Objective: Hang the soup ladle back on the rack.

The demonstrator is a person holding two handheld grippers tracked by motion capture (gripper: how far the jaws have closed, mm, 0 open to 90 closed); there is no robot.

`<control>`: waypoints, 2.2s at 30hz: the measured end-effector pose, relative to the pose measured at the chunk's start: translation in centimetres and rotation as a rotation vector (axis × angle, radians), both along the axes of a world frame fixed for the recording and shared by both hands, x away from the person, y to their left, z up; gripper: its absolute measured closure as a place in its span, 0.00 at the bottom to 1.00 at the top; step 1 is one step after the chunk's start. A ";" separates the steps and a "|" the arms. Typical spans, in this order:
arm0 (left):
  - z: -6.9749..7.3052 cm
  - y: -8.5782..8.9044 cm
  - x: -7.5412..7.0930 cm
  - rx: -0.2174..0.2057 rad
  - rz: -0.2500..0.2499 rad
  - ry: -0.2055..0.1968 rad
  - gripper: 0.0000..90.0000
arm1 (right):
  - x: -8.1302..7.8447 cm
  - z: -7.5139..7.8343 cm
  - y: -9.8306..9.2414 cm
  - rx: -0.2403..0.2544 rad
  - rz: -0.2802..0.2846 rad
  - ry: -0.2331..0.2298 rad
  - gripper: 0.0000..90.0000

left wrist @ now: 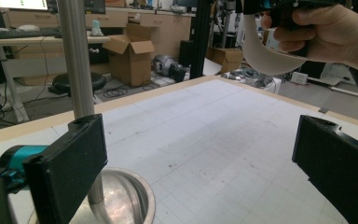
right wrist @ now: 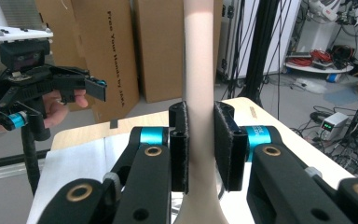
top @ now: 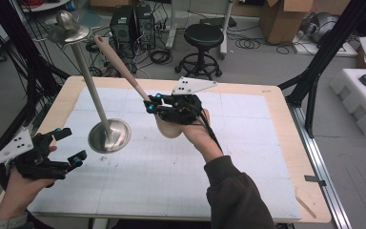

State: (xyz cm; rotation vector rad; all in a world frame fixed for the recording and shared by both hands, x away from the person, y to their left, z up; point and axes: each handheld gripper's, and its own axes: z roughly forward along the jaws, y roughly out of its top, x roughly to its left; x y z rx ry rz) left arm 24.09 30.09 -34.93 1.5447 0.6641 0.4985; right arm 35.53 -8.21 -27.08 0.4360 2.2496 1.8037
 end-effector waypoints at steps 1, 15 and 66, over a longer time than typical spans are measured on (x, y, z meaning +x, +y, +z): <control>0.0 0.1 0.0 0.001 0.001 0.001 0.04 | 0.0 0.0 0.0 0.001 -0.001 -0.002 0.86; 0.0 0.1 0.0 0.003 0.009 0.000 0.04 | 0.4 -0.4 0.9 0.005 0.000 0.006 0.86; 0.0 0.6 -0.2 0.017 0.020 -0.001 0.04 | 2.1 -3.4 6.8 -0.001 -0.012 0.053 0.86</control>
